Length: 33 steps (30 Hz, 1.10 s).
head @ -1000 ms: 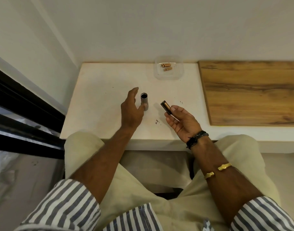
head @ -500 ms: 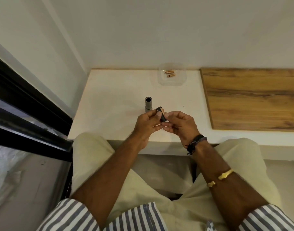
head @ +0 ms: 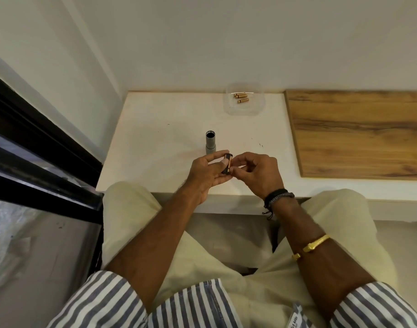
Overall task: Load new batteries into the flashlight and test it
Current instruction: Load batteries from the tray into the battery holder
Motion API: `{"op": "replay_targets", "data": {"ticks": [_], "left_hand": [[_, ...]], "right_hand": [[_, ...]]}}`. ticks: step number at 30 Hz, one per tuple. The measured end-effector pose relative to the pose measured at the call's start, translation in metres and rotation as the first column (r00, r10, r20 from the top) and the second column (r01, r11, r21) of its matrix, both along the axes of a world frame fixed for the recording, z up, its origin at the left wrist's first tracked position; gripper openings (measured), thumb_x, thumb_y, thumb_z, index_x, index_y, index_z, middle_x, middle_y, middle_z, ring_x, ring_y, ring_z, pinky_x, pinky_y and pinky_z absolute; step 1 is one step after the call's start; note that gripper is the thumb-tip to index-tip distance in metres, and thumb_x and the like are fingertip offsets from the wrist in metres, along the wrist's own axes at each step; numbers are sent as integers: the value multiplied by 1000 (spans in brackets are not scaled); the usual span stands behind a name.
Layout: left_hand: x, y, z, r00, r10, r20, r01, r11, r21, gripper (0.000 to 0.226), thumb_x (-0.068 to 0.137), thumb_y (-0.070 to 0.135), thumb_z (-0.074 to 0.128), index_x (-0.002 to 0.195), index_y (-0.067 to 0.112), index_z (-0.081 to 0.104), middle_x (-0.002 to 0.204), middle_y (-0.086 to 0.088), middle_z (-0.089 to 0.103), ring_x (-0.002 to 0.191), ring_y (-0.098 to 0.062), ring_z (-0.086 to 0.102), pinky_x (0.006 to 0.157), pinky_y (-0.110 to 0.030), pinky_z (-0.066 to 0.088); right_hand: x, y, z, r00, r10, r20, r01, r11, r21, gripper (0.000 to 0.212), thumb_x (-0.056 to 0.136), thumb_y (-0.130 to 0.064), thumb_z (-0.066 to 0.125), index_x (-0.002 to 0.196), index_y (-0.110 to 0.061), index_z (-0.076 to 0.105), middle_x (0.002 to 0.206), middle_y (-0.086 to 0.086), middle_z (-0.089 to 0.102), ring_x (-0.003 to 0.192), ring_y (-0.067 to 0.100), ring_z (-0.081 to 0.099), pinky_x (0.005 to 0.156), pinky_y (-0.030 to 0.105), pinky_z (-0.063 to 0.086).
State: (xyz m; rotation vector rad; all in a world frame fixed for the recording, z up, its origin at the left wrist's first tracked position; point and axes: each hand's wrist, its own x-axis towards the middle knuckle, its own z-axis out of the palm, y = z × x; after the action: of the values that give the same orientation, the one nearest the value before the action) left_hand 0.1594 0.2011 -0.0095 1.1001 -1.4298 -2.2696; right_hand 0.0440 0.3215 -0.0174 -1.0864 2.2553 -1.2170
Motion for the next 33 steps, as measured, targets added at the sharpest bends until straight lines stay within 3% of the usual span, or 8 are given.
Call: {"op": "replay_targets", "data": {"ticks": [2,5,12,16,21,25,33], "left_hand": [[0,1,0,1000,0,14,0,1000,-21,25,94,12,68,119,15,69,117,-18,71,99,-31,74,84,-41,62],[0,2,-2,1000,0,26,1,999,-34,24,93,12,69,116,17,69,113,-17,74,98,-28,75,82,-39,63],[1,1,-5,999,12,50,-10,999,-34,22,92,12,69,113,16,70,111,-17,75,98,-27,75,78,-37,63],[1,1,-6,998,17,57,-15,999,-32,26,92,11,69,118,12,69,109,-17,75,97,-28,75,77,-38,63],[1,0,-7,996,4,84,1,998,-55,28,93,9,68,121,8,68,106,-17,75,94,-28,76,77,-37,64],[1,0,-7,994,-1,109,11,996,-86,25,93,8,68,118,7,68,103,-15,76,91,-28,76,73,-35,64],[1,-1,-6,997,51,53,-49,998,-47,24,94,8,67,117,6,69,106,-19,74,93,-31,76,72,-35,64]], "right_hand": [[1,0,1,997,16,-77,-17,1000,-3,17,86,-20,79,102,-19,78,93,-9,78,68,-3,69,74,13,56],[2,0,2,986,35,-160,-31,999,25,25,85,-20,79,109,-15,78,94,0,80,72,10,75,81,29,61],[5,-1,3,947,112,-302,-99,993,57,30,86,-20,76,115,-14,77,94,4,79,79,20,74,86,50,58],[6,-1,4,932,141,-335,-126,990,65,32,87,-21,75,118,-14,75,94,2,78,75,15,72,84,48,58],[12,0,3,920,150,-362,-134,989,69,35,88,-23,73,122,-13,72,95,5,78,74,18,73,78,36,60],[16,0,2,899,150,-412,-143,989,49,30,87,-19,72,116,-10,74,91,7,78,71,22,74,70,38,62],[12,-1,-2,919,119,-376,-128,992,1,26,88,-15,70,113,-11,77,93,6,80,77,21,76,75,38,64]]}}
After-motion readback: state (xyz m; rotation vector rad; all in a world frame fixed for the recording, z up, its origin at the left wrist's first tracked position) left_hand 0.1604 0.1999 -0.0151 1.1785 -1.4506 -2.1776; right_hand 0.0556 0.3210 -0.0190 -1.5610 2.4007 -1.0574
